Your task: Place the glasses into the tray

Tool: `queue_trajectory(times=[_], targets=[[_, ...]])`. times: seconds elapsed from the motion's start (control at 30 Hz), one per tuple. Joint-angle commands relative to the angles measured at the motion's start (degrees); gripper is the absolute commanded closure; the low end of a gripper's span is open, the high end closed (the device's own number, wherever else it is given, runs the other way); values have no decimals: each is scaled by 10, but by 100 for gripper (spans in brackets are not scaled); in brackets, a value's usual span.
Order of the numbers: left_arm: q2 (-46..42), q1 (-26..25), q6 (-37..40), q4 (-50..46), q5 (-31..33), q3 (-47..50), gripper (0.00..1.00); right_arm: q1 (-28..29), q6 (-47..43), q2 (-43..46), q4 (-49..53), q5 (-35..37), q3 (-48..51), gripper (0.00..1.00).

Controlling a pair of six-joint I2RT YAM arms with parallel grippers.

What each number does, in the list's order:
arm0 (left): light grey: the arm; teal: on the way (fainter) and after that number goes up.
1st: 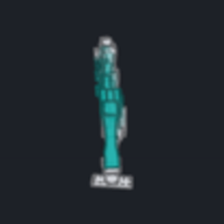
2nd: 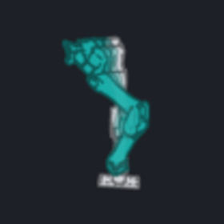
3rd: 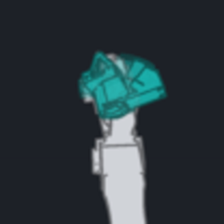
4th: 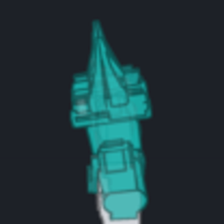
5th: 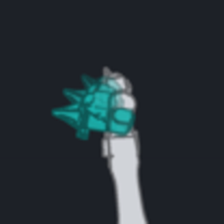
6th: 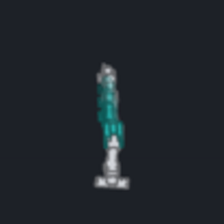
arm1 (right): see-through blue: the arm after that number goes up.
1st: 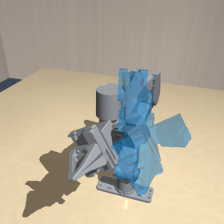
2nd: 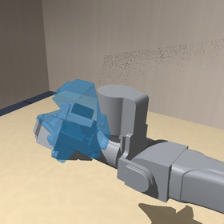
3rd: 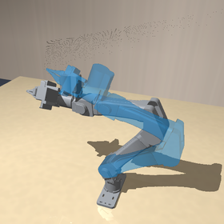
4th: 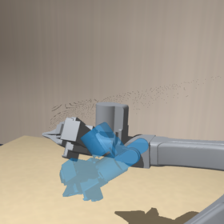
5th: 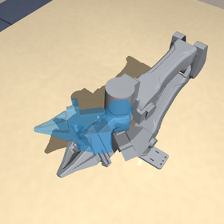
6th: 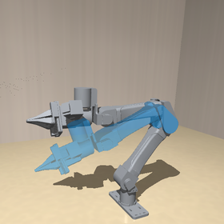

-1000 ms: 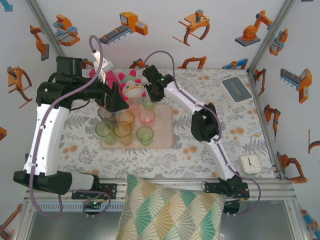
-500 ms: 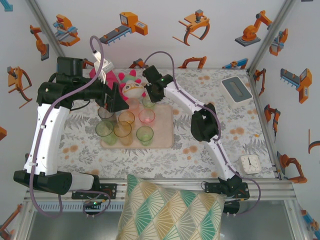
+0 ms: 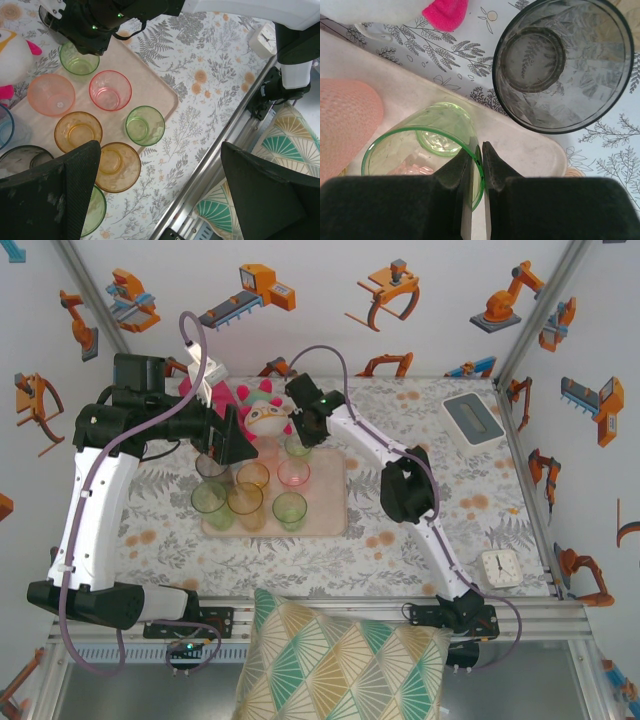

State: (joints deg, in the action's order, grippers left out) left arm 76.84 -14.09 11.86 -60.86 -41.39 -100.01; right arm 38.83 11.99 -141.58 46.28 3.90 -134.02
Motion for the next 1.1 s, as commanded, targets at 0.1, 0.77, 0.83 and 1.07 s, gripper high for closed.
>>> queue_trajectory(times=[0.1,0.77,0.83,1.07], targets=[[-9,4,-7,8,-17,2,3,4,5,-8,11,-3,-18,84],[-10,4,-8,8,-18,-1,3,4,4,-9,16,-10,-26,76],[-11,4,-9,9,-17,-1,3,4,3,-9,17,-10,-27,76],[-11,4,-9,9,-18,0,3,4,-8,-1,28,2,-36,70]])
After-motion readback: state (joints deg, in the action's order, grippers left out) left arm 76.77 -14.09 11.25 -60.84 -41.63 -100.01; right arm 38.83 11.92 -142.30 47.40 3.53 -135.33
